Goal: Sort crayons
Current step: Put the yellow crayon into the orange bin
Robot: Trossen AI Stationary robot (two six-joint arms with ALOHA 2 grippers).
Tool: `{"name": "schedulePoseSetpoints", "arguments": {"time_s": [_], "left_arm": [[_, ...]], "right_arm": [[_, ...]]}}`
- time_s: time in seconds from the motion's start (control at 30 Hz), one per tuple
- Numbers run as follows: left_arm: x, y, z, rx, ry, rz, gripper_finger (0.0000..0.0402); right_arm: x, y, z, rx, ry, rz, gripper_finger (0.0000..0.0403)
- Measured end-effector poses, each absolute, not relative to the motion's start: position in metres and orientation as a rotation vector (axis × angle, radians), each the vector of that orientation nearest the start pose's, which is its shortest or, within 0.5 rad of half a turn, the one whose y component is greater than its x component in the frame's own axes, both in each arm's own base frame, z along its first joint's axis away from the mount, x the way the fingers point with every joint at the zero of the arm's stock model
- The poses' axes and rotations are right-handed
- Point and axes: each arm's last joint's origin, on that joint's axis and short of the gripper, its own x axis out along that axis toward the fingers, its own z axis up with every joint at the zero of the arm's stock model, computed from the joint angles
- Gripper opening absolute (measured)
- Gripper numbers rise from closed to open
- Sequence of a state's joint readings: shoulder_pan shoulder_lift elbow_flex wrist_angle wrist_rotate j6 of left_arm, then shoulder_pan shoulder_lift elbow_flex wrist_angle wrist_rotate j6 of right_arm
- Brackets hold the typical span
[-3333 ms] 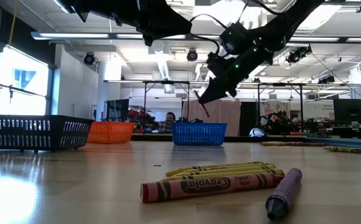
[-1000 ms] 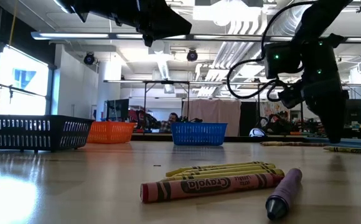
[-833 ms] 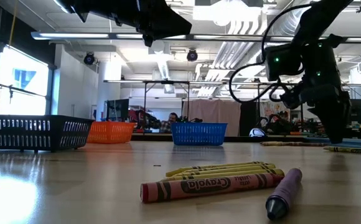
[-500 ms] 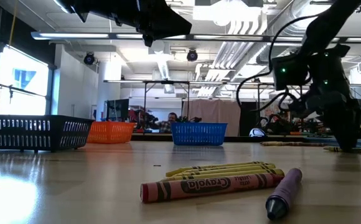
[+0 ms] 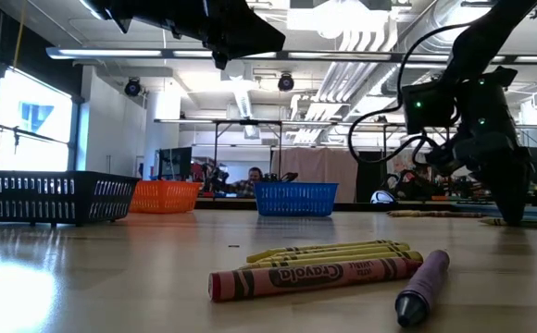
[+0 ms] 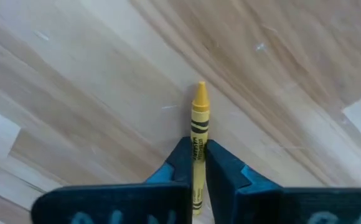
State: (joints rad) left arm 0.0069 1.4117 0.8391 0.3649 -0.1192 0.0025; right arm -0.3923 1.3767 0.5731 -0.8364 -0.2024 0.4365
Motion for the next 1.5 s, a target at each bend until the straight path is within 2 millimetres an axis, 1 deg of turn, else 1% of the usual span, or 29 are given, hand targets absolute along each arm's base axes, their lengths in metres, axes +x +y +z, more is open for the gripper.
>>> {"name": "schedulePoseSetpoints", "arguments": {"time_s": [0.13,0.27,0.37,0.43,0.57,0.7,0.8,0.87,0.93,1.07,1.2,1.37,1.5], "left_arm": [[0.311,0.006,0.262,0.016,0.208,0.125,0.0072],[0.311,0.006,0.262,0.016,0.208,0.125,0.0072],[0.311,0.006,0.262,0.016,0.208,0.125,0.0072],[0.311,0.006,0.262,0.016,0.209,0.125,0.0072],[0.311,0.007,0.262,0.039,0.207,0.127,0.0072],[0.316,0.010,0.264,0.113,0.153,0.132,0.0072],[0.325,0.013,0.261,0.122,0.080,0.143,0.0072],[0.330,0.015,0.259,0.142,0.025,0.150,0.0072],[0.335,0.017,0.257,0.142,-0.014,0.162,0.0072],[0.338,0.023,0.257,0.109,-0.077,0.198,0.0072],[0.338,0.027,0.254,0.060,-0.064,0.215,0.0072],[0.338,0.027,0.254,0.051,-0.064,0.213,0.0074],[0.339,0.025,0.253,0.081,-0.048,0.210,0.0095]], "right_arm": [[0.167,-0.064,0.137,0.780,1.544,-0.491,0.0016],[0.175,-0.067,0.150,0.747,1.518,-0.456,0.0005],[0.186,-0.072,0.171,0.688,1.425,-0.434,0.0008],[0.193,-0.076,0.189,0.636,1.352,-0.447,0.0008],[0.204,-0.083,0.237,0.512,1.129,-0.491,0.0007],[0.216,-0.085,0.282,0.366,0.792,-0.505,0.0007],[0.225,-0.078,0.306,0.304,0.568,-0.441,0.0007],[0.229,-0.072,0.316,0.269,0.471,-0.396,0.0007],[0.234,-0.064,0.322,0.241,0.417,-0.354,0.0007],[0.242,-0.050,0.324,0.180,0.385,-0.279,0.0007],[0.246,-0.038,0.325,0.117,0.370,-0.253,0.0007],[0.249,-0.029,0.324,0.075,0.382,-0.256,0.0007],[0.249,-0.025,0.324,0.071,0.382,-0.246,0.0007]]}}
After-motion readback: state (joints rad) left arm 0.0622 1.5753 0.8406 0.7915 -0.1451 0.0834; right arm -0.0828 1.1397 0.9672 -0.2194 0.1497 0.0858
